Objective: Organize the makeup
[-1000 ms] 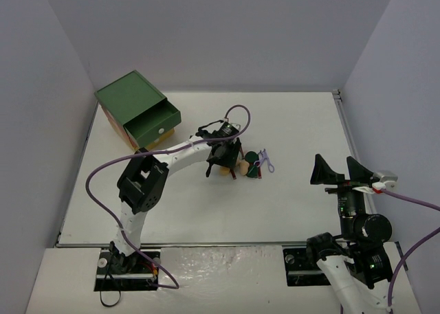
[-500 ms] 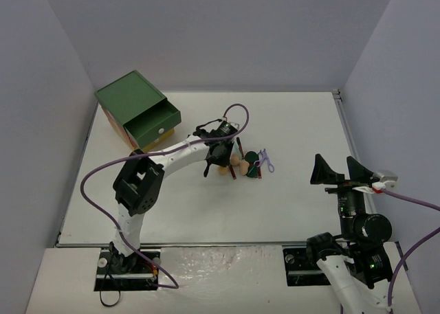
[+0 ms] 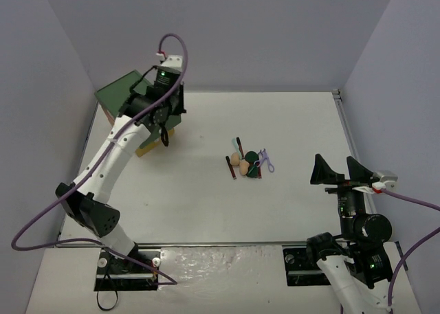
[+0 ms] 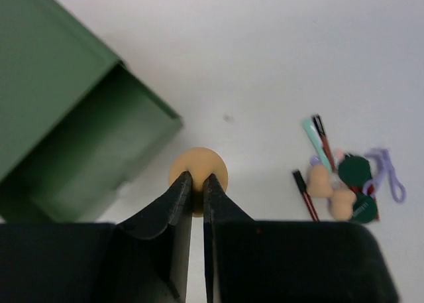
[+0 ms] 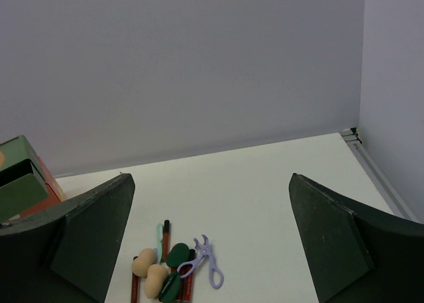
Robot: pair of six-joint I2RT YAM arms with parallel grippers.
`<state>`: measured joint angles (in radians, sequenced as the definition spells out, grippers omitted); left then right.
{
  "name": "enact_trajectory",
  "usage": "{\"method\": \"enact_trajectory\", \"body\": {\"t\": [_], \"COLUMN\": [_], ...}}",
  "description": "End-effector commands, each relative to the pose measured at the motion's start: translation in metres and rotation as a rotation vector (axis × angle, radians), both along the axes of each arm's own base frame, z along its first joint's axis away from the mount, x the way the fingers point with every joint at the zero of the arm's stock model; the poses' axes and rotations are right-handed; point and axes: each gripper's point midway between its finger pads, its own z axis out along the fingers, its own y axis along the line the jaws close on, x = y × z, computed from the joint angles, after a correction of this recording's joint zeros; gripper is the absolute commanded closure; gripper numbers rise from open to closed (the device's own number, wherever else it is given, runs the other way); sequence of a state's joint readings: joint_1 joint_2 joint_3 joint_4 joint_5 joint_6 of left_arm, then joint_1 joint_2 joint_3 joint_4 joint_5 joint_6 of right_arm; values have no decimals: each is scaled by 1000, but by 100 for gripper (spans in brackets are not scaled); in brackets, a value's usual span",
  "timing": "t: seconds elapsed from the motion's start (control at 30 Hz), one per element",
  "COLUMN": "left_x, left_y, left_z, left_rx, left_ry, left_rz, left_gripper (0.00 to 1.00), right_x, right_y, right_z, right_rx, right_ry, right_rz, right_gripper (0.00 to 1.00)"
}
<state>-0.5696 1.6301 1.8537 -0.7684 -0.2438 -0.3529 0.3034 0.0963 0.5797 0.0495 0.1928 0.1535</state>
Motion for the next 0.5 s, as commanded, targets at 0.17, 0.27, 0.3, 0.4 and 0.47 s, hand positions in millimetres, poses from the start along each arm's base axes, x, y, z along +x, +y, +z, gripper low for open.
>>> {"method": "enact_trajectory", "body": {"t": [0.17,0.27,0.3,0.4,0.47], "left_x": [42,53,57,60,60], "left_y": [85,94,97,96,95], "left_z": [7,-4,-11,-20,-21], "left_rx": [136,170,182,190,189], "left_ry": [30,63,87,118,122], "left_rz": [121,132,136,127,127], "left_gripper": [94,91,89,81,69], "right_x": [0,0,0,0,0], "right_y": [5,5,5,5,5], "right_z": [20,21,21,20,20], "right_rx": [13,11,11,12,11], "right_ry": [-75,-76,-75,-74,-74], "right_rz": [26,27,27,27,25], "right_gripper": [0,0,0,0,0]}}
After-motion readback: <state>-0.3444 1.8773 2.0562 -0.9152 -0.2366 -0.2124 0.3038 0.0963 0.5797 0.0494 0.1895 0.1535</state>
